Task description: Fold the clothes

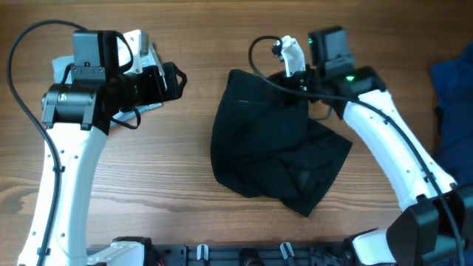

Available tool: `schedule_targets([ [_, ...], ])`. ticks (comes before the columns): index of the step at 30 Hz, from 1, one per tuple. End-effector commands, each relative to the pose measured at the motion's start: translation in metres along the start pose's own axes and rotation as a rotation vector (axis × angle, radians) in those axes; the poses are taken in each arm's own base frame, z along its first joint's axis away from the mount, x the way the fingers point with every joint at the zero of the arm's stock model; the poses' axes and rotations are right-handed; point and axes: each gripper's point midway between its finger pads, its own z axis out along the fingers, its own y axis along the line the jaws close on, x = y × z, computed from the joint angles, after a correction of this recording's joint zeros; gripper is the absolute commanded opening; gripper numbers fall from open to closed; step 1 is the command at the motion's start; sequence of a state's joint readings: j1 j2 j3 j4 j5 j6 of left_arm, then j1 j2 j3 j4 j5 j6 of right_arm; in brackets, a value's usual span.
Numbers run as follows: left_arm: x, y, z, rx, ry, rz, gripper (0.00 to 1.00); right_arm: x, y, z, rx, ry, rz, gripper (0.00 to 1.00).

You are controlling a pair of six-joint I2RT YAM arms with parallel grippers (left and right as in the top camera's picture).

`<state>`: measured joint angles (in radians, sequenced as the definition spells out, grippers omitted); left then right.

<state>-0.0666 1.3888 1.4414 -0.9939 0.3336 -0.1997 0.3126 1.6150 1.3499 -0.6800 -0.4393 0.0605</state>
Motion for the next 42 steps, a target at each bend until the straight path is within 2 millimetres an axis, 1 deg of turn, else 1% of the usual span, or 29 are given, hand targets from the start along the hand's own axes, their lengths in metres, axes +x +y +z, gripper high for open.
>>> schedule_targets([
  [1, 0.002, -0.002, -0.019, -0.009, -0.020, 0.012, 1.00, 0.003, -0.091, -0.021, 0.371, -0.037, 0.238, 0.90],
  [2, 0.005, -0.001, -0.019, -0.012, -0.010, 0.009, 1.00, 0.009, -0.103, -0.024, 0.370, -0.024, 0.305, 0.91],
  [3, 0.008, 0.000, -0.019, -0.015, 0.003, 0.005, 1.00, 0.022, -0.118, -0.025, 0.370, 0.009, 0.393, 0.92],
  [4, 0.010, 0.000, -0.019, -0.018, 0.012, 0.001, 1.00, 0.033, -0.130, -0.023, 0.365, 0.046, 0.458, 0.93],
  [5, 0.012, 0.001, -0.019, -0.019, 0.018, -0.001, 1.00, 0.046, -0.135, -0.017, 0.316, 0.094, 0.513, 0.92],
  [6, 0.012, 0.001, -0.019, -0.019, 0.019, -0.001, 1.00, 0.052, -0.132, -0.008, 0.251, 0.128, 0.540, 0.93],
  [7, 0.011, 0.001, -0.019, -0.019, 0.017, -0.001, 1.00, 0.058, -0.122, 0.005, 0.153, 0.170, 0.543, 0.91],
  [9, 0.010, 0.001, -0.019, -0.019, 0.013, 0.001, 1.00, 0.060, -0.103, 0.027, 0.013, 0.208, 0.537, 0.79],
  [10, 0.009, 0.000, -0.019, -0.017, 0.007, 0.002, 1.00, 0.057, -0.085, 0.045, -0.091, 0.221, 0.522, 0.40],
  [11, 0.008, -0.001, -0.021, -0.014, 0.003, 0.002, 1.00, 0.051, -0.065, 0.058, -0.189, 0.218, 0.492, 0.05],
  [13, 0.007, -0.006, -0.029, -0.001, -0.006, 0.007, 1.00, 0.040, -0.015, 0.074, -0.400, 0.211, 0.393, 0.04],
  [14, 0.004, -0.009, -0.038, -0.002, -0.024, 0.014, 1.00, 0.033, 0.026, 0.079, -0.541, 0.191, 0.266, 0.04],
  [16, -0.003, -0.012, -0.057, -0.008, -0.071, 0.047, 1.00, 0.030, 0.081, 0.088, -0.639, 0.180, 0.120, 0.04],
  [18, -0.012, -0.010, -0.080, -0.042, -0.146, 0.054, 1.00, 0.038, 0.146, 0.100, -0.709, 0.181, -0.024, 0.04],
  [19, -0.016, -0.007, -0.094, -0.067, -0.195, 0.054, 1.00, 0.045, 0.163, 0.109, -0.680, 0.197, -0.026, 0.04],
  [21, -0.018, -0.004, -0.109, -0.086, -0.243, 0.052, 1.00, 0.057, 0.178, 0.120, -0.626, 0.208, -0.062, 0.21],
  [22, -0.017, -0.004, -0.115, -0.088, -0.257, 0.050, 1.00, 0.062, 0.185, 0.122, -0.629, 0.208, -0.106, 0.46],
  [23, -0.017, -0.004, -0.117, -0.089, -0.263, 0.049, 1.00, 0.064, 0.186, 0.122, -0.632, 0.203, -0.136, 0.56],
  [24, -0.017, -0.004, -0.117, -0.088, -0.263, 0.049, 1.00, 0.061, 0.183, 0.120, -0.628, 0.194, -0.147, 0.64],
  [25, -0.017, -0.003, -0.115, -0.089, -0.258, 0.047, 1.00, 0.055, 0.174, 0.119, -0.607, 0.179, -0.129, 0.67],
  [28, -0.017, 0.002, -0.102, -0.097, -0.218, 0.034, 1.00, 0.033, 0.141, 0.103, -0.559, 0.134, -0.071, 0.68],
  [29, -0.015, 0.004, -0.095, -0.101, -0.189, 0.025, 1.00, 0.024, 0.124, 0.094, -0.528, 0.115, -0.039, 0.68],
  [30, -0.011, 0.009, -0.086, -0.111, -0.143, 0.010, 1.00, 0.013, 0.099, 0.082, -0.474, 0.091, 0.006, 0.68],
  [33, 0.018, 0.026, -0.058, -0.155, 0.054, -0.058, 1.00, -0.002, 0.032, 0.048, -0.296, 0.042, 0.133, 0.68],
  [35, 0.052, 0.042, -0.037, -0.199, 0.261, -0.125, 1.00, 0.002, -0.020, 0.017, -0.139, 0.032, 0.248, 0.70],
  [36, 0.065, 0.049, -0.027, -0.218, 0.341, -0.160, 1.00, 0.006, -0.034, 0.008, -0.098, 0.034, 0.282, 0.70],
  [38, 0.085, 0.061, -0.006, -0.255, 0.452, -0.249, 1.00, 0.016, -0.059, -0.011, -0.024, 0.047, 0.358, 0.72],
  [40, 0.107, 0.078, 0.024, -0.294, 0.549, -0.327, 1.00, 0.029, -0.076, -0.026, 0.007, 0.073, 0.440, 0.72],
  [42, 0.124, 0.091, 0.049, -0.318, 0.605, -0.387, 1.00, 0.039, -0.084, -0.033, 0.020, 0.101, 0.489, 0.73],
])
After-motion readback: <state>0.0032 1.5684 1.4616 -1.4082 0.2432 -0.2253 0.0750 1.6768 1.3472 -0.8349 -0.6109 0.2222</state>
